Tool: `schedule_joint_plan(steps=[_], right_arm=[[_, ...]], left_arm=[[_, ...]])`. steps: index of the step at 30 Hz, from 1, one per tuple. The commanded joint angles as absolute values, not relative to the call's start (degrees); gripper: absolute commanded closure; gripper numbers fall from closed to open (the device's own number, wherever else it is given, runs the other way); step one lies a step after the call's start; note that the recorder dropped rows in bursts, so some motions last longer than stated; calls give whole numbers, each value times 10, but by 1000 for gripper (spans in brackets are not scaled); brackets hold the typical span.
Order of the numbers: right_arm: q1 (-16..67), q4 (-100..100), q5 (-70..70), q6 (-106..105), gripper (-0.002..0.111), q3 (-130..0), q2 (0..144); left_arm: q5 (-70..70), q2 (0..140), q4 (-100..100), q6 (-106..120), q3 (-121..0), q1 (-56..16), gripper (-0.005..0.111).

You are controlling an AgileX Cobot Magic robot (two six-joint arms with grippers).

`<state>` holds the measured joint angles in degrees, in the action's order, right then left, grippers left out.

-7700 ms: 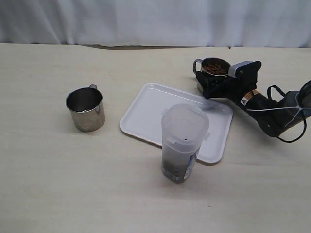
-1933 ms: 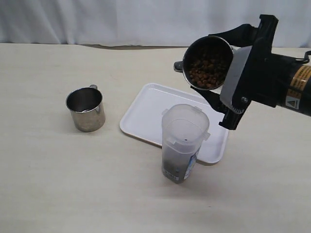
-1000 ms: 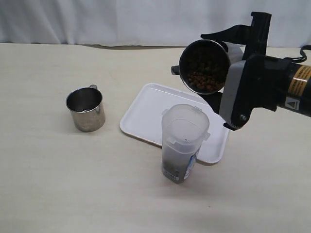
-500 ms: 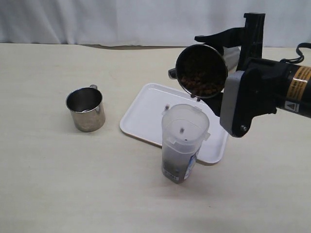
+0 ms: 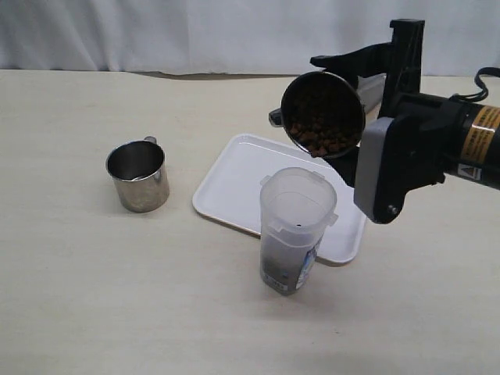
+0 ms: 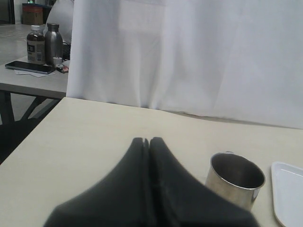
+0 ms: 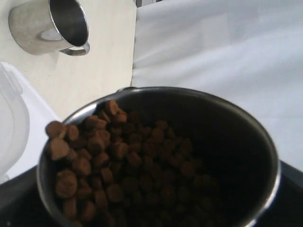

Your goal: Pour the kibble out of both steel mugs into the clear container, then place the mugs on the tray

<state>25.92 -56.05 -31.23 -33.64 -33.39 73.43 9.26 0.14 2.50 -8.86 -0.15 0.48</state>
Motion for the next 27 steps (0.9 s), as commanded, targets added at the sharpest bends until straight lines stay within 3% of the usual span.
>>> schedule_joint_plan(steps=[1, 27], right_arm=[[261, -581, -305, -361, 103, -340, 733], [261, -624, -314, -395, 103, -340, 733]], left_arm=[[87, 0, 23, -90, 0, 0, 107], [87, 0, 23, -90, 0, 0, 107]])
